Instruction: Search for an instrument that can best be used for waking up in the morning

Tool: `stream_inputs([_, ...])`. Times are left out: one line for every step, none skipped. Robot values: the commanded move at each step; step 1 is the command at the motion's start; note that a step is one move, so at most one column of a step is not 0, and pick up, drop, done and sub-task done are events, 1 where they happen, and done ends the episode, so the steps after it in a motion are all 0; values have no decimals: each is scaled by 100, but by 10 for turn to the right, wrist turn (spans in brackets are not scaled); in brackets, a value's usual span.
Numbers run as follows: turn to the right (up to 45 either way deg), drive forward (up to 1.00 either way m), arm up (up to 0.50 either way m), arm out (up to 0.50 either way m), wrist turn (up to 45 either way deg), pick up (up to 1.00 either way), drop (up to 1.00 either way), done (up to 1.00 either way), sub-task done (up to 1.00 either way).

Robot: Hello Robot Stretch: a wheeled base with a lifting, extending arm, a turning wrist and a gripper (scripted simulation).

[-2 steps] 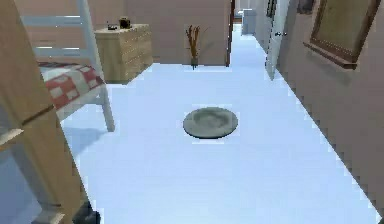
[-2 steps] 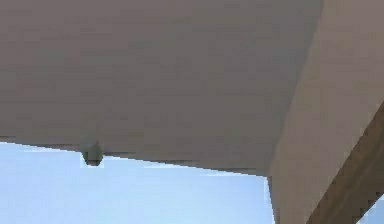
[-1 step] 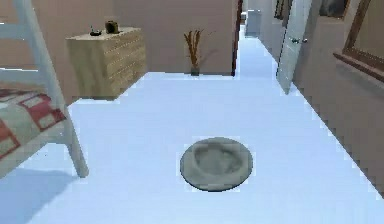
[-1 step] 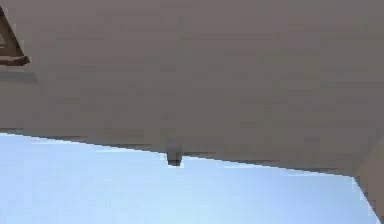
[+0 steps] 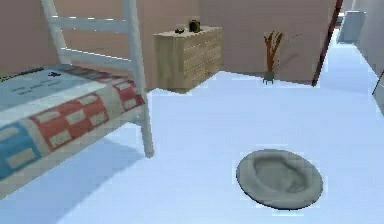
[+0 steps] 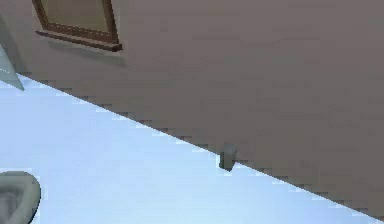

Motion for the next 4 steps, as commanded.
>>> stream_inputs([0,100,0,0,0,0,0,0,0])
stream_inputs([-60,0,0,0,0,0,0,0,0])
stream_inputs([0,45,0,0,0,0,0,0,0])
stream_inputs([240,0,0,0,0,0,0,0,0])
